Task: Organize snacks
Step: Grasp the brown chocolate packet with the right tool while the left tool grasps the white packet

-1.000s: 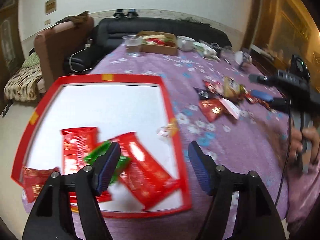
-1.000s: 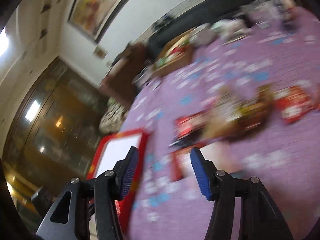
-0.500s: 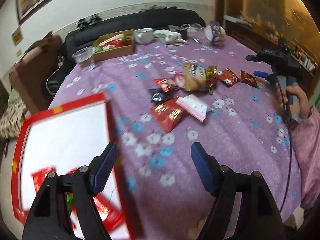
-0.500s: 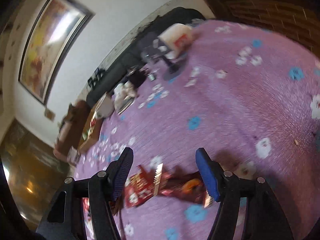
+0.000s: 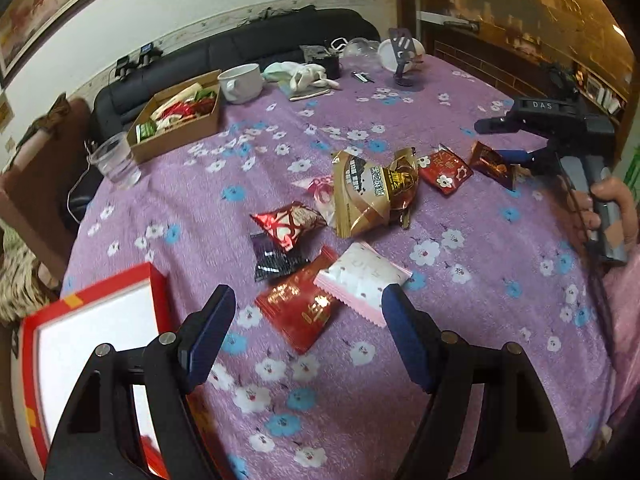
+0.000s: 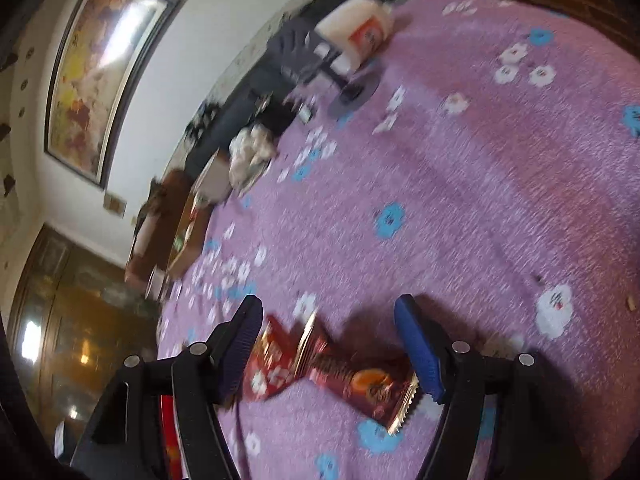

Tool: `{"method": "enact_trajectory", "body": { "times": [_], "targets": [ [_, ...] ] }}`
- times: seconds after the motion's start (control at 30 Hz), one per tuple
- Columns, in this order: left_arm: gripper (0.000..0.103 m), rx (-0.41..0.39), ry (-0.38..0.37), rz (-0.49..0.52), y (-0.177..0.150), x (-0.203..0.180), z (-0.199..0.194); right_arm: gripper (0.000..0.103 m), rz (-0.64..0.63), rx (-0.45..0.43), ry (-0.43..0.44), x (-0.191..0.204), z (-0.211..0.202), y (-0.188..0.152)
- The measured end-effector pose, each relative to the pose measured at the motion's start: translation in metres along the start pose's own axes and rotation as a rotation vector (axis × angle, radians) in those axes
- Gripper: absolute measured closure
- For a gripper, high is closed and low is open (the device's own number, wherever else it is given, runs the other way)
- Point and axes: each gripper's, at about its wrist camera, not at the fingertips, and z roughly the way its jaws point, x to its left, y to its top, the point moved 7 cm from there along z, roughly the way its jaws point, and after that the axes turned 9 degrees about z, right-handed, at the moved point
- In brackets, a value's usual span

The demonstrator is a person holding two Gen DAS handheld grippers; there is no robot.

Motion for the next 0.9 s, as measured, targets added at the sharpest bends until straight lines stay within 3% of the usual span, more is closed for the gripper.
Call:
{"method": "enact_trajectory", "body": {
  "times": [0.1, 0.27, 0.3, 0.4, 0.43, 0.57, 0.73, 0.9],
  "targets": [
    [0.027, 0.009, 0.012, 0.062, 0.003, -0.004, 0.002, 0.032, -0.129, 0.040, -0.096, 0.010, 0.004, -0.013],
    [0.027, 0.014, 0.036, 0.201, 0.010, -0.018, 0.005, 0.039, -0.345, -0.004, -0.325, 0.024, 0.014, -0.033],
    [0.027, 0.007, 0.048, 0.240, 0.013, -0.021, 0.005, 0.043, -0.370, -0.018, -0.361, 0.025, 0.016, -0.035],
    [0.027, -0.003, 0.057, 0.297, 0.019, -0.025, 0.007, 0.072, -0.486, -0.104, -0.563, 0.026, 0.020, -0.039],
    [0.027, 0.002, 0.045, 0.309, 0.020, -0.026, 0.010, 0.072, -0.506, -0.124, -0.590, 0.027, 0.020, -0.040],
    [0.027, 0.031, 0.019, 0.359, 0.022, -0.034, 0.020, 0.073, -0.449, -0.134, -0.579, 0.022, 0.014, -0.038],
    [0.027, 0.059, -0.015, 0.430, 0.024, -0.046, 0.034, 0.074, -0.289, -0.111, -0.447, 0.012, 0.004, -0.026],
    [0.027, 0.118, -0.024, 0.488, 0.019, -0.049, 0.053, 0.074, -0.254, -0.107, -0.423, 0.011, 0.004, -0.023]
  ]
}}
